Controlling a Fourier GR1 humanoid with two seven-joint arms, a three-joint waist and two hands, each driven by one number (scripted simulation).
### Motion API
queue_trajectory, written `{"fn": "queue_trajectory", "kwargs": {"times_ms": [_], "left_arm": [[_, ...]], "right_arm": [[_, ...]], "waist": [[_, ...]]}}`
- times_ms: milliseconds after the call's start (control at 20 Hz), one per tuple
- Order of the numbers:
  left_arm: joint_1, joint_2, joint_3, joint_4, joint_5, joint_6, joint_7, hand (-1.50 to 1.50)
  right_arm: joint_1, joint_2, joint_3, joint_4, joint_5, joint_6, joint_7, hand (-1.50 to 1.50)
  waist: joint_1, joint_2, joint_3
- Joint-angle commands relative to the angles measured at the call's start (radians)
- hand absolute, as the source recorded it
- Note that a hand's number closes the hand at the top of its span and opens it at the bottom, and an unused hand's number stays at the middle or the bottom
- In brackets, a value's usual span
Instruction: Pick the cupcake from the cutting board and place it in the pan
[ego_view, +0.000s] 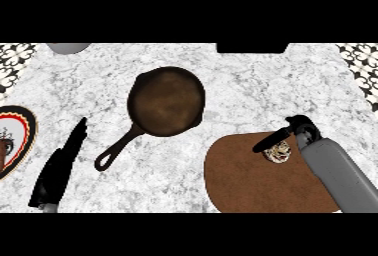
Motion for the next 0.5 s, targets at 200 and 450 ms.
{"fn": "queue_trajectory", "kwargs": {"times_ms": [200,450], "left_arm": [[-0.028,-0.001,0.011,-0.025,-0.006,-0.018,0.052,0.00],[-0.002,0.024,0.067,0.016,0.029,-0.067,-0.020,0.00]], "right_arm": [[-0.041,0.069,-0.013,0.048,0.031,-0.059,0.197,-1.50],[0.021,0.090,-0.023,-0.001,0.102,-0.139,0.147,1.50]], "waist": [[0.003,0.003,0.002],[-0.004,0.000,0.001]]}}
